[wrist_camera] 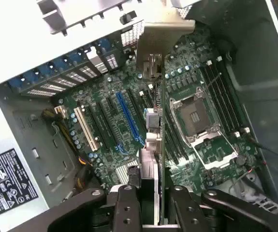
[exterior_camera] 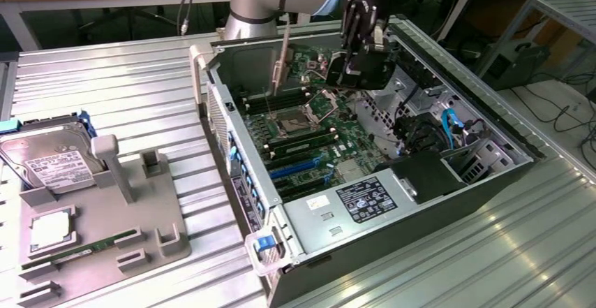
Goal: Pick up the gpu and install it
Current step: 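Insert the gpu into the slot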
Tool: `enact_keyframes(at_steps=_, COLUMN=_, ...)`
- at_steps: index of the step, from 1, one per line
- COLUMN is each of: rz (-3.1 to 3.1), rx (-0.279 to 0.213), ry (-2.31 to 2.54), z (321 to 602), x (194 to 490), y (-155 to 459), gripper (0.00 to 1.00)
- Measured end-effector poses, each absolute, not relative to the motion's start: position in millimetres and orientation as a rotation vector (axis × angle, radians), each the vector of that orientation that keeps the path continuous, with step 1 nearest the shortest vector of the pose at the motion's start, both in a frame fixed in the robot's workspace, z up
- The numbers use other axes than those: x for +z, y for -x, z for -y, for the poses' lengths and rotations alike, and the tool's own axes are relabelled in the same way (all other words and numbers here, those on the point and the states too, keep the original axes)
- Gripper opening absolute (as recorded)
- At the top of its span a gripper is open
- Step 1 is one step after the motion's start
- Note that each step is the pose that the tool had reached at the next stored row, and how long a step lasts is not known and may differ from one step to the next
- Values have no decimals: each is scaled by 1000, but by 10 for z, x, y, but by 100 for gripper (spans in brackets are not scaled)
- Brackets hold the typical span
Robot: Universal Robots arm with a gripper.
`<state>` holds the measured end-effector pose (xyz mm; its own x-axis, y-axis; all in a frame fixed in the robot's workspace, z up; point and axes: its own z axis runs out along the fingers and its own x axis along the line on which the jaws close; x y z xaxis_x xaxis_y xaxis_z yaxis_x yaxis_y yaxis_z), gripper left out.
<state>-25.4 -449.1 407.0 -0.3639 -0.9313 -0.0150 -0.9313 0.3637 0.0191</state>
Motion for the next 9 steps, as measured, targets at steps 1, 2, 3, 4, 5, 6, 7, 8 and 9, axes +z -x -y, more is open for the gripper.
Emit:
enact_keyframes(at_steps=1, rz=-2531, rx=38, ry=1860, z=4491, x=4066, y=254, gripper=28)
enact_keyframes(at_steps=2, rz=-2506, rx=38, ry=1894, z=4491, x=4064, y=254, gripper=28)
enact_keyframes(at_steps=3, rz=-2487, rx=38, ry=1919, z=4491, x=4064, y=254, gripper=28)
enact_keyframes(at_steps=4, rz=-2469, rx=38, ry=1942, z=4491, x=4063, y=254, gripper=28)
enact_keyframes(at_steps=5, rz=-2449, rx=38, ry=1967, z=4491, x=4061, y=254, gripper=28)
enact_keyframes(at_steps=6, rz=-2428, rx=38, ry=1994, z=4491, x=4060, y=254, gripper=28)
enact_keyframes(at_steps=7, rz=-2409, rx=38, ry=2017, z=4491, x=4058, y=254, gripper=28)
enact_keyframes(at_steps=8, rz=-2388, rx=38, ry=2042, z=4491, x=4056, y=254, gripper=28)
enact_keyframes(at_steps=9, rz=-2371, rx=38, ry=2063, z=4491, x=4055, y=254, gripper=28)
